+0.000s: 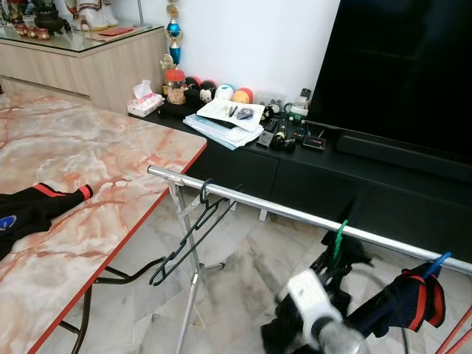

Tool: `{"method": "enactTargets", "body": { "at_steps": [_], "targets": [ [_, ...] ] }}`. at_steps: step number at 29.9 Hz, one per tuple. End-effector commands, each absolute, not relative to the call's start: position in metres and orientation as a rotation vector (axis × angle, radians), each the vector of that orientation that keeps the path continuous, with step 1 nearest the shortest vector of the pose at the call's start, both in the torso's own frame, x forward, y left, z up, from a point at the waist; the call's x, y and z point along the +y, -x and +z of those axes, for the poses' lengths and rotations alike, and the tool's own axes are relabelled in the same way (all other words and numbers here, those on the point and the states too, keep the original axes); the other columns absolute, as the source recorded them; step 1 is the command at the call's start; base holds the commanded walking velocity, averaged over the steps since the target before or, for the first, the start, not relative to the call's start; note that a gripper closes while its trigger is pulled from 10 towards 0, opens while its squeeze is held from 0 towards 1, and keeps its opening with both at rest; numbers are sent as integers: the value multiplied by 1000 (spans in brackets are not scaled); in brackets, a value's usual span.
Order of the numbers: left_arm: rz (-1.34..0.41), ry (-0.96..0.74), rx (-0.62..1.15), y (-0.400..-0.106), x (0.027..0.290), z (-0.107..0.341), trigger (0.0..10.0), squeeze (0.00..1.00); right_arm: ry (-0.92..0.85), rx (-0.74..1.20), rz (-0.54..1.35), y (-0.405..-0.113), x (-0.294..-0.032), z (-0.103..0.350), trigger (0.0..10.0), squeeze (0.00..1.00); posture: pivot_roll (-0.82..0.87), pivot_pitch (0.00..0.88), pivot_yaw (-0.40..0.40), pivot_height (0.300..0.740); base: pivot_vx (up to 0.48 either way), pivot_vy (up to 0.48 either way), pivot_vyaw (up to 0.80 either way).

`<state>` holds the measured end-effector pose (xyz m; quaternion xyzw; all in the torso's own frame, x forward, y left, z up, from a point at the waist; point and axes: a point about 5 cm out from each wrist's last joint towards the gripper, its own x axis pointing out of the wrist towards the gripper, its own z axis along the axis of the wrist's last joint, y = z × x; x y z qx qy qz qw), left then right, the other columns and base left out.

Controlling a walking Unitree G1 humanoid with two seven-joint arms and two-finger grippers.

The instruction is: Hang hanger

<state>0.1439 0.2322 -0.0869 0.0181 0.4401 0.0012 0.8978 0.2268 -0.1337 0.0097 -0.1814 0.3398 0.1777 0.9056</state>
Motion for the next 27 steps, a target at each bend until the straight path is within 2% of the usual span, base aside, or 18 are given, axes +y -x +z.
{"method": "enactTargets", "body": {
  "at_steps": [1,9,14,17,27],
  "targets": [
    [-2,-33,936,-140,232,-89,10000,0,367,733,358,-227,-139,9,10000,0,140,50,-33,740,0,0,0],
    [-7,-34,939,-140,232,-89,10000,0,388,736,338,-226,-144,13,10000,0,139,50,-34,740,0,0,0],
    [-6,-36,939,-140,232,-89,10000,0,337,475,143,-246,-154,47,10000,0,137,50,-33,740,0,0,0],
    [-6,-37,940,-140,232,-89,10000,0,295,385,102,-246,-155,60,10000,0,137,50,-33,740,0,0,0],
    [-8,-34,942,-140,232,-89,10000,0,313,329,143,-245,-151,66,10000,0,134,48,-34,740,0,0,0]
  ]
}}
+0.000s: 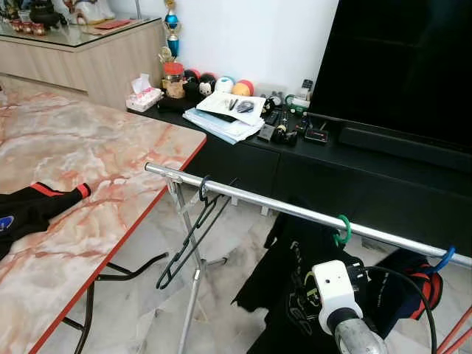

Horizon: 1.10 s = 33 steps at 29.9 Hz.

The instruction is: Hang hanger

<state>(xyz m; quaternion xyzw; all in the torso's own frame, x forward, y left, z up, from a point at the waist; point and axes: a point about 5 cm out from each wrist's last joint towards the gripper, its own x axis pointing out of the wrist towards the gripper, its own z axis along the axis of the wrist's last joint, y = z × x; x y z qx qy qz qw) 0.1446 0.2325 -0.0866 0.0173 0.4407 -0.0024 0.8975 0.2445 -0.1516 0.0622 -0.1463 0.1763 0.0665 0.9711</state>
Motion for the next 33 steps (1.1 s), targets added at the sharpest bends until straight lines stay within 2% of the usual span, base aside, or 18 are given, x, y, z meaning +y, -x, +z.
{"method": "enactTargets", "body": {
  "at_steps": [1,6,11,21,26,33],
  "targets": [
    [-8,-34,942,-140,232,-89,10000,0,313,329,143,-245,-151,66,10000,0,134,48,-34,740,0,0,0],
    [-4,-35,943,-139,232,-89,10000,0,339,184,172,-258,-151,83,10000,0,134,49,-34,740,0,0,0],
    [-2,-33,944,-139,233,-89,10000,0,320,138,214,-261,-148,89,10000,0,137,51,-31,740,0,0,0],
    [-1,-31,943,-139,233,-89,10000,0,435,146,125,-280,-162,81,10000,0,145,56,-24,740,0,0,0],
    [0,-32,945,-139,234,-89,10000,0,484,104,114,-291,-160,79,10000,0,148,57,-21,740,0,0,0],
    [1,-29,947,-139,235,-89,10000,0,547,140,119,-295,-159,68,10000,0,157,59,-14,740,0,0,0]
  ]
}}
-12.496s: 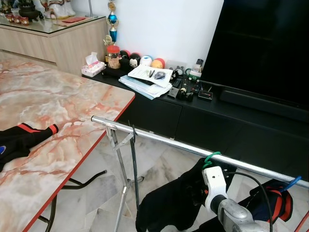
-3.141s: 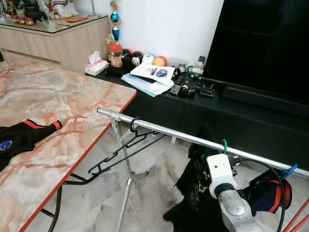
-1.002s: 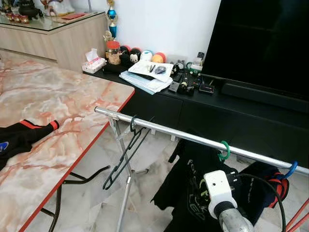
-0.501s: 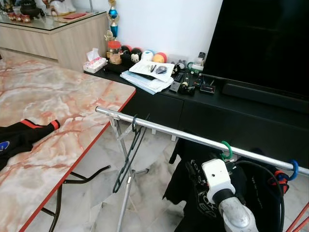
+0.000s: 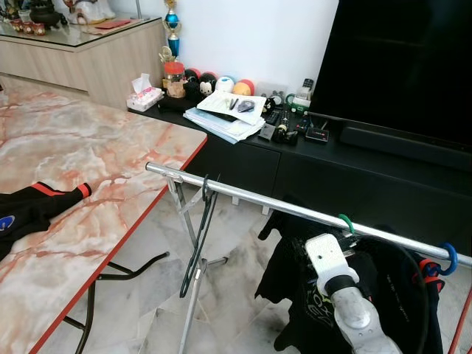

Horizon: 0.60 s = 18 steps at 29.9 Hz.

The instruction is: Hang hanger

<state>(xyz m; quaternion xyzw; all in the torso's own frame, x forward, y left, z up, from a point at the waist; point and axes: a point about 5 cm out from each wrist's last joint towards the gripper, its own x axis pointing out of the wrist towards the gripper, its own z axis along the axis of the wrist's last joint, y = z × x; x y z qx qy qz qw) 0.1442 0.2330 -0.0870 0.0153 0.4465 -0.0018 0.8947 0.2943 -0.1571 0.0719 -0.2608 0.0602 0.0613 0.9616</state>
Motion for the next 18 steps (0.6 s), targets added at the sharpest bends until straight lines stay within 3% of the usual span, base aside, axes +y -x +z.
{"method": "enactTargets", "body": {
  "at_steps": [1,18],
  "targets": [
    [1,-29,947,-139,235,-89,10000,0,547,140,119,-295,-159,68,10000,0,157,59,-14,740,0,0,0],
    [-12,-28,954,-139,236,-89,10000,0,632,279,31,-284,-168,35,10000,0,161,60,-4,740,0,0,0]
  ]
}}
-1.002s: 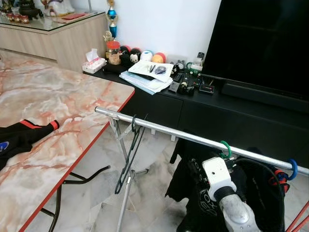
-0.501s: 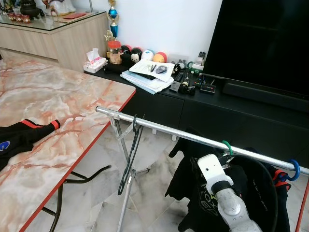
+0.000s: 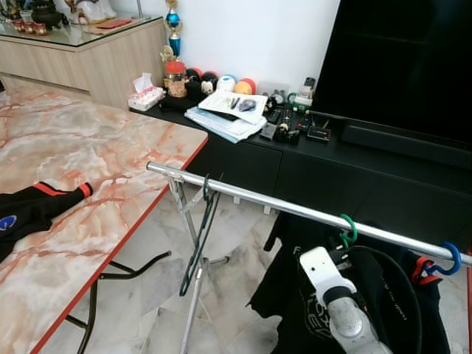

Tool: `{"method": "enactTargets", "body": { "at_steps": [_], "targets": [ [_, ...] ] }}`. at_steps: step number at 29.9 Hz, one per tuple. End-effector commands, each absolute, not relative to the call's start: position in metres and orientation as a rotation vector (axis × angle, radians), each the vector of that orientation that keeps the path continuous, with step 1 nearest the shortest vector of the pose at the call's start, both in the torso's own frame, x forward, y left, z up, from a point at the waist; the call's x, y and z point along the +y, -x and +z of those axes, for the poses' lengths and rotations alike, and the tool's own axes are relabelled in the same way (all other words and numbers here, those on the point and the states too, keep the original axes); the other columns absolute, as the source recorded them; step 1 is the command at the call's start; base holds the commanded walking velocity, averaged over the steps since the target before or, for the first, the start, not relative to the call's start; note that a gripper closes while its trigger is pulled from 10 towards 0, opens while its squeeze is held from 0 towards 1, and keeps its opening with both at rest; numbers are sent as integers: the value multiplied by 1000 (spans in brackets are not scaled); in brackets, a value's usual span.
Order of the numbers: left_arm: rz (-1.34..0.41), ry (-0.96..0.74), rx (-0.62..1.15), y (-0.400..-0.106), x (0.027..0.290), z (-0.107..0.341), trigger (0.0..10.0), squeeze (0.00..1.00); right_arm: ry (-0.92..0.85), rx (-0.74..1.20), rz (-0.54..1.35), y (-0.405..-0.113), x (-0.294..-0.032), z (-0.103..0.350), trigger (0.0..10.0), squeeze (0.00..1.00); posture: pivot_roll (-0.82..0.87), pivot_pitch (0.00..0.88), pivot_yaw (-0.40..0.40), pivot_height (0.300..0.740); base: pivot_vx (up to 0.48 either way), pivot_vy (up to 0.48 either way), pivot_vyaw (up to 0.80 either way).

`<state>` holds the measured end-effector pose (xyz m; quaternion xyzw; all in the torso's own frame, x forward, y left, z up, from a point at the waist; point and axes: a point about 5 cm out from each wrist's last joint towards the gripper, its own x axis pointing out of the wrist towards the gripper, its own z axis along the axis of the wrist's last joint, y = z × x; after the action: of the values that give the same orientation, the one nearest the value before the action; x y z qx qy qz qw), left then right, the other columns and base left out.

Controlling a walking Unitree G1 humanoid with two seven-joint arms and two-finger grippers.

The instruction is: Hang hanger

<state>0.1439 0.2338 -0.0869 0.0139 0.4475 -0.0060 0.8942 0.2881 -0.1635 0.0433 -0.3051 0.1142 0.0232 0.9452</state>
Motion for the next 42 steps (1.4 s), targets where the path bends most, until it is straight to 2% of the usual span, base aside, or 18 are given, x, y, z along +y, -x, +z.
{"method": "enactTargets", "body": {
  "at_steps": [1,7,8,13,20,28,33,37,42],
  "targets": [
    [-12,-28,954,-139,236,-89,10000,0,634,282,30,-284,-168,35,10000,0,161,60,-4,740,0,0,0],
    [-16,-30,956,-139,236,-89,10000,0,631,412,3,-277,-175,18,10000,0,164,59,-3,740,0,0,0],
    [-19,-30,958,-139,236,-89,10000,0,587,498,-3,-272,-178,7,10000,0,164,59,-3,740,0,0,0],
    [-21,-31,959,-138,236,-89,10000,0,537,551,-18,-267,-179,1,10000,0,164,57,-3,740,0,0,0],
    [-22,-32,960,-138,236,-89,10000,0,496,402,-5,-272,-169,19,10000,0,162,55,-7,740,0,0,0],
    [-26,-32,962,-138,236,-89,10000,0,498,364,51,-254,-160,29,10000,0,159,55,-10,740,0,0,0],
    [-29,-32,964,-138,236,-89,10000,0,572,264,79,-243,-161,49,10000,0,150,57,-10,740,0,0,0],
    [-31,-30,963,-139,236,-89,10000,0,584,179,-2,-249,-166,67,10000,0,146,56,-10,740,0,0,0],
    [-32,-29,962,-139,236,-89,10000,0,565,134,-4,-258,-162,75,10000,0,146,56,-10,740,0,0,0]
  ]
}}
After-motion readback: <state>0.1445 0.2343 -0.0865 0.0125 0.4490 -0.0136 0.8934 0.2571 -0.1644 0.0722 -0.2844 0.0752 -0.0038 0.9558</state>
